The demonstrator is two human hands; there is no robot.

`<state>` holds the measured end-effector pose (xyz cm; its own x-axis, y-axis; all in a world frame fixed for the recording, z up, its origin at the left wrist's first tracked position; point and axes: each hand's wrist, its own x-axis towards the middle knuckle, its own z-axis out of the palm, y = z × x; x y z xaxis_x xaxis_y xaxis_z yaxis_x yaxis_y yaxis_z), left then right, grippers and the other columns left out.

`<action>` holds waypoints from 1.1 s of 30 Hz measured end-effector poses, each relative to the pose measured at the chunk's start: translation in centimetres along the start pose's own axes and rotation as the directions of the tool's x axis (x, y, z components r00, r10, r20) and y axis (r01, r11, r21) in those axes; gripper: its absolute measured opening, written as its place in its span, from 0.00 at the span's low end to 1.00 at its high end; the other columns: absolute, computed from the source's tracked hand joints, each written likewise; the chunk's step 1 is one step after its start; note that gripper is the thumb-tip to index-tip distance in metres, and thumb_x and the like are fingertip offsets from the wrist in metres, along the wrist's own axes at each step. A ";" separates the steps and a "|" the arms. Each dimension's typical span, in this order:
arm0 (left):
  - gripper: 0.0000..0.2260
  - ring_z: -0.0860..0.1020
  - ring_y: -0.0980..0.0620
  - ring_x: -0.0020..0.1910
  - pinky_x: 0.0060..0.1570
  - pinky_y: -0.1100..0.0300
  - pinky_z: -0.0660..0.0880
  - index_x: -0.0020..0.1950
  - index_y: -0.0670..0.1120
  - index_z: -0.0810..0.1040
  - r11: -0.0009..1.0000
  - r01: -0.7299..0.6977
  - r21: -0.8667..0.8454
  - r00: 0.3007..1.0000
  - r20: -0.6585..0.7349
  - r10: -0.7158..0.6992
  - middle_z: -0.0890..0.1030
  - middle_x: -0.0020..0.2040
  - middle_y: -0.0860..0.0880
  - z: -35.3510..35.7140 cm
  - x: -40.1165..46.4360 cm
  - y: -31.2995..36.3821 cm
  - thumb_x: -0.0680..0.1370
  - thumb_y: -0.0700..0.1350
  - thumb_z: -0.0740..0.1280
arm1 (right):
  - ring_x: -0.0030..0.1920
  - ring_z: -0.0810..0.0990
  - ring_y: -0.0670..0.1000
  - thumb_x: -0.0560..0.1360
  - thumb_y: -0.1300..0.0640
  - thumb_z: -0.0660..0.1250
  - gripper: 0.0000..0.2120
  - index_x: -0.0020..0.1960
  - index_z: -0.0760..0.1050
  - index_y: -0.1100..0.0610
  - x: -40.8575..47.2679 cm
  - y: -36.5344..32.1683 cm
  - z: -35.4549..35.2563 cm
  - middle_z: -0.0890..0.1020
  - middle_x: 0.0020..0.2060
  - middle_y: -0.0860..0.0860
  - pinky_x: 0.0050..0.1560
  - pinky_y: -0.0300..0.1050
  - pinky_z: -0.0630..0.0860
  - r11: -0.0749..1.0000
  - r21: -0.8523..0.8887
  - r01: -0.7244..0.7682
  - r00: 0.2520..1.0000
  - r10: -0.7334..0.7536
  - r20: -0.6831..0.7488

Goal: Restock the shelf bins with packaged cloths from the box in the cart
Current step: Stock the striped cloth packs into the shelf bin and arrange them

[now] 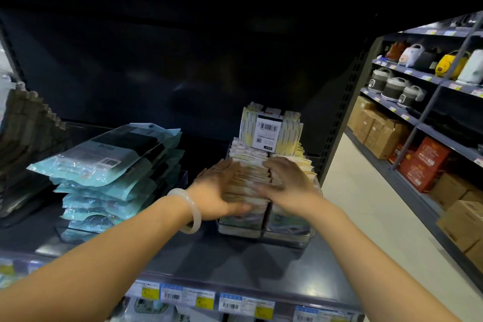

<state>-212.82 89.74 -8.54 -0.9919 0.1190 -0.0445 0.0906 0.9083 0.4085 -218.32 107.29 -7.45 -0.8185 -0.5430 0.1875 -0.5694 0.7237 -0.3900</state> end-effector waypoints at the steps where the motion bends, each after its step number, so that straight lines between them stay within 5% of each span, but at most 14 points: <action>1: 0.46 0.46 0.51 0.78 0.76 0.54 0.49 0.78 0.51 0.49 1.000 0.001 -0.031 1.000 -0.024 -0.001 0.48 0.79 0.50 -0.3 -0.2 0.3 0.68 0.66 0.65 | 0.69 0.67 0.50 0.74 0.45 0.67 0.28 0.70 0.68 0.56 -0.1 0.3 -0.4 0.69 0.69 0.51 0.65 0.38 0.62 0.999 0.045 -0.017 0.999 0.019 -0.051; 5: 0.35 0.52 0.51 0.77 0.74 0.59 0.53 0.76 0.50 0.56 0.992 0.006 -0.128 0.991 -0.129 -0.023 0.56 0.77 0.50 -1.0 0.4 1.3 0.74 0.55 0.68 | 0.66 0.72 0.54 0.74 0.52 0.69 0.24 0.68 0.70 0.59 0.2 2.3 -1.7 0.73 0.65 0.55 0.59 0.40 0.66 0.981 0.165 -0.103 0.971 0.136 -0.199; 9: 0.27 0.72 0.49 0.66 0.65 0.56 0.69 0.67 0.47 0.68 0.895 0.000 -0.446 0.980 -0.177 -0.088 0.73 0.66 0.48 -2.2 3.5 2.0 0.71 0.49 0.73 | 0.65 0.73 0.57 0.72 0.53 0.71 0.32 0.71 0.64 0.60 2.4 4.3 -2.7 0.72 0.67 0.56 0.52 0.41 0.69 0.929 0.318 -0.191 0.935 0.270 -0.230; 12: 0.34 0.69 0.46 0.68 0.62 0.61 0.66 0.73 0.42 0.61 0.833 0.026 -0.553 0.952 -0.240 -0.188 0.69 0.69 0.44 -3.4 6.3 3.3 0.72 0.41 0.73 | 0.62 0.73 0.52 0.73 0.56 0.71 0.36 0.74 0.57 0.59 3.5 4.4 -3.2 0.71 0.67 0.53 0.52 0.41 0.69 0.854 0.465 -0.231 0.943 0.315 -0.109; 14: 0.36 0.70 0.46 0.68 0.65 0.61 0.66 0.74 0.40 0.57 0.779 0.009 -0.627 0.958 -0.217 -0.185 0.69 0.70 0.44 -3.6 8.3 3.8 0.72 0.39 0.73 | 0.52 0.75 0.44 0.73 0.58 0.71 0.29 0.69 0.63 0.58 3.8 4.6 -3.2 0.76 0.56 0.46 0.48 0.39 0.71 0.832 0.516 -0.202 0.952 0.291 -0.097; 17: 0.28 0.75 0.54 0.58 0.55 0.68 0.69 0.69 0.41 0.64 0.721 -0.005 -0.693 0.973 -0.170 -0.157 0.76 0.59 0.51 -3.7 9.5 4.0 0.73 0.37 0.71 | 0.46 0.75 0.40 0.73 0.62 0.70 0.19 0.58 0.67 0.50 3.9 4.6 -3.2 0.75 0.45 0.39 0.42 0.31 0.73 0.838 0.521 -0.160 0.965 0.244 -0.095; 21: 0.15 0.76 0.54 0.51 0.47 0.67 0.72 0.54 0.46 0.72 0.719 -0.046 -0.694 0.952 -0.248 -0.179 0.76 0.47 0.52 -4.1 8.4 4.1 0.72 0.38 0.73 | 0.60 0.76 0.51 0.70 0.57 0.73 0.29 0.68 0.66 0.54 2.8 4.2 -3.7 0.77 0.59 0.49 0.58 0.48 0.77 0.807 0.578 -0.120 0.963 0.237 -0.131; 24: 0.16 0.72 0.66 0.42 0.39 0.77 0.69 0.53 0.51 0.69 0.671 -0.142 -0.728 0.937 -0.317 -0.147 0.73 0.44 0.59 -4.1 5.1 4.6 0.73 0.38 0.71 | 0.63 0.75 0.54 0.72 0.58 0.72 0.31 0.72 0.63 0.55 1.3 3.6 -4.6 0.75 0.63 0.52 0.63 0.56 0.74 0.773 0.626 -0.100 0.951 0.259 -0.168; 28: 0.20 0.72 0.62 0.51 0.49 0.69 0.68 0.59 0.55 0.70 0.704 -0.180 -0.687 0.924 -0.363 -0.117 0.73 0.50 0.60 -2.6 1.1 4.8 0.74 0.38 0.71 | 0.61 0.74 0.52 0.73 0.59 0.70 0.28 0.71 0.65 0.53 -1.0 3.0 -4.2 0.75 0.62 0.49 0.61 0.50 0.73 0.752 0.651 -0.104 0.944 0.280 -0.173; 33: 0.20 0.72 0.67 0.39 0.36 0.77 0.73 0.48 0.57 0.68 0.670 -0.189 -0.718 0.947 -0.313 -0.069 0.73 0.45 0.59 -0.7 -1.0 4.8 0.75 0.30 0.65 | 0.58 0.77 0.53 0.73 0.58 0.71 0.25 0.67 0.68 0.53 -3.0 2.4 -1.4 0.78 0.58 0.51 0.54 0.46 0.75 0.748 0.652 -0.128 0.917 0.339 -0.209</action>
<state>-211.48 93.75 -5.93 -0.9736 -0.0759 0.2150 0.1837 0.2976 0.9368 -217.35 111.22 -7.70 -0.9597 -0.1640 0.2282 -0.2716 0.3327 -0.9031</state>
